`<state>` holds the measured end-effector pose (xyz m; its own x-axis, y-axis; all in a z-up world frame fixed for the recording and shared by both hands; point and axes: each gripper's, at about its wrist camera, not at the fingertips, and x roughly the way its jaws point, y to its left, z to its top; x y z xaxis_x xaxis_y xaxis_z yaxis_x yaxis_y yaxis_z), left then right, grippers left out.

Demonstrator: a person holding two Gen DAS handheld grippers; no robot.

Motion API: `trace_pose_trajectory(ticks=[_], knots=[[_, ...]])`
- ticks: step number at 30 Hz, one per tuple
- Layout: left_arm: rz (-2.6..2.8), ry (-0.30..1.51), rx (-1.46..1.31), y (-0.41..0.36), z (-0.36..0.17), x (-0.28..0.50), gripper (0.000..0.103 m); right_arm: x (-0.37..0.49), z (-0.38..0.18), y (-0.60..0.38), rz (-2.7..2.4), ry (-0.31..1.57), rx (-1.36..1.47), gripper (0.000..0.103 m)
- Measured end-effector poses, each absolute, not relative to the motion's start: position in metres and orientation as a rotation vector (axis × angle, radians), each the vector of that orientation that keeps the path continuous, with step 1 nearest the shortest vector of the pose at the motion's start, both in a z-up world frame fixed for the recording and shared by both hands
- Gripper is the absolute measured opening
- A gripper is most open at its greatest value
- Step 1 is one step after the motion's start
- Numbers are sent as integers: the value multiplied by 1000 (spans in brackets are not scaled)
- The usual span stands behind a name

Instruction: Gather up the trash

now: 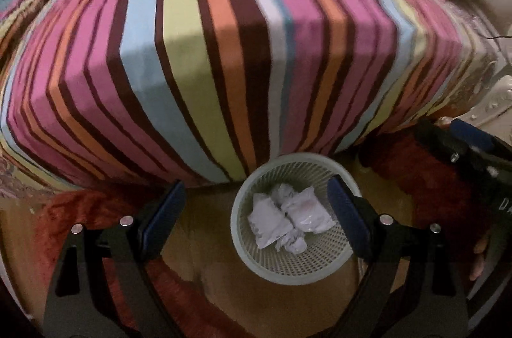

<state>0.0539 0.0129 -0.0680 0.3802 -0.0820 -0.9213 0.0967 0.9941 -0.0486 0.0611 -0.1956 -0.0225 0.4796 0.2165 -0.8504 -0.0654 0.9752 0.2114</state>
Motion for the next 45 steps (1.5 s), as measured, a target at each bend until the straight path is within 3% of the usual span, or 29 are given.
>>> trace_pose_trajectory(ticks=[11,45], knots=[[-72,1037,66,3,-35,28,87,37,-7,-189,143,1000,103,96],[-96,1048,10,6,-45,35,87,52,-2,-200,118,1020,94,96]])
